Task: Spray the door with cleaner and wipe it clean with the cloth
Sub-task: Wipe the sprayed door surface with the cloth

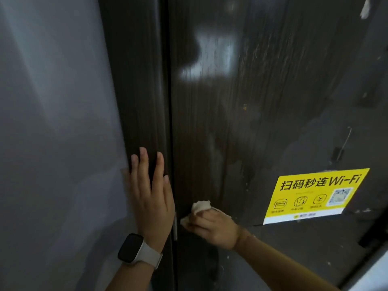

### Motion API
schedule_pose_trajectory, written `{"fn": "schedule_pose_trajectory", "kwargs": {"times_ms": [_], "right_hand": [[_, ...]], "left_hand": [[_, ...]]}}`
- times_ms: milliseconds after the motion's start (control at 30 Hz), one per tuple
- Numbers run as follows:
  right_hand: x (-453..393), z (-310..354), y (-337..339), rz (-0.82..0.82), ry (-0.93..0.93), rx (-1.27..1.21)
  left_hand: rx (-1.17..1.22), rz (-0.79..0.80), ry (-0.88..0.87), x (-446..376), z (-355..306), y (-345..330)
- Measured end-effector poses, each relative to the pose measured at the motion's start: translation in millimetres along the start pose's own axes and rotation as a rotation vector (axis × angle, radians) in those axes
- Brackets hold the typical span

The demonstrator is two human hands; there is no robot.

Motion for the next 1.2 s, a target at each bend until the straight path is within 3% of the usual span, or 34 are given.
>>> {"fn": "schedule_pose_trajectory", "kwargs": {"times_ms": [100,200,300,367,500,567,633,700,767,833,900,1000,1100,1200], "right_hand": [[2.6,-5.2,21.0,-0.093,0.095,0.088],[-20.1,-43.8,83.3,-0.273,0.06,0.247],[-36.9,-85.7,141.1,-0.475,-0.243,0.247],[-24.3,-95.3,140.4,-0.604,-0.422,0.186],[38.6,-66.3,62.7,-0.279,-0.503,0.072],[83.7,-54.2,14.6,-0.034,-0.559,-0.09],[103.5,-45.5,4.3,0.062,-0.43,-0.004],[88.8,-51.5,27.7,0.024,-0.3,-0.089],[57.2,-70.2,73.6,-0.136,-0.24,0.042],[37.4,-97.2,125.5,-0.415,-0.381,0.068],[38.7,-112.7,133.5,-0.53,-0.538,0.06],[75.7,-92.9,74.8,-0.344,-0.605,-0.083],[127.5,-55.8,20.4,-0.062,-0.39,-0.057],[142.1,-60.2,24.9,-0.076,-0.518,-0.112]], "left_hand": [[-0.027,0.034,-0.003,21.5,-2.2,-8.1],[-0.079,0.023,-0.013,38.2,-3.0,-16.6],[-0.146,-0.017,-0.007,39.1,-5.6,-25.0],[-0.18,-0.027,0.015,38.1,-6.1,-28.2],[-0.193,-0.027,0.03,42.3,-6.0,-29.5],[-0.183,-0.018,0.032,42.6,-5.0,-29.2],[-0.164,-0.009,0.035,42.3,-3.5,-28.5],[-0.157,-0.003,0.028,41.9,-3.6,-27.0],[-0.155,0.002,0.014,41.6,-3.9,-25.7],[-0.154,0.003,0.012,40.6,-3.9,-25.0],[-0.147,0.005,0.016,40.7,-4.0,-24.6],[-0.133,0.01,0.005,41.1,-3.6,-23.2],[-0.124,0.036,0.012,44.1,-3.3,-22.9],[-0.118,0.064,0.028,56.5,-4.5,-22.3]]}}
Point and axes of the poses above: each hand's wrist, its own x-axis away from the middle knuckle, its own y-axis out of the back of the hand, z = x × y, the point moved 7 cm from there along -x, towards the middle knuckle, and after that the axes turned 8 degrees about -y, right-handed, at the moved point
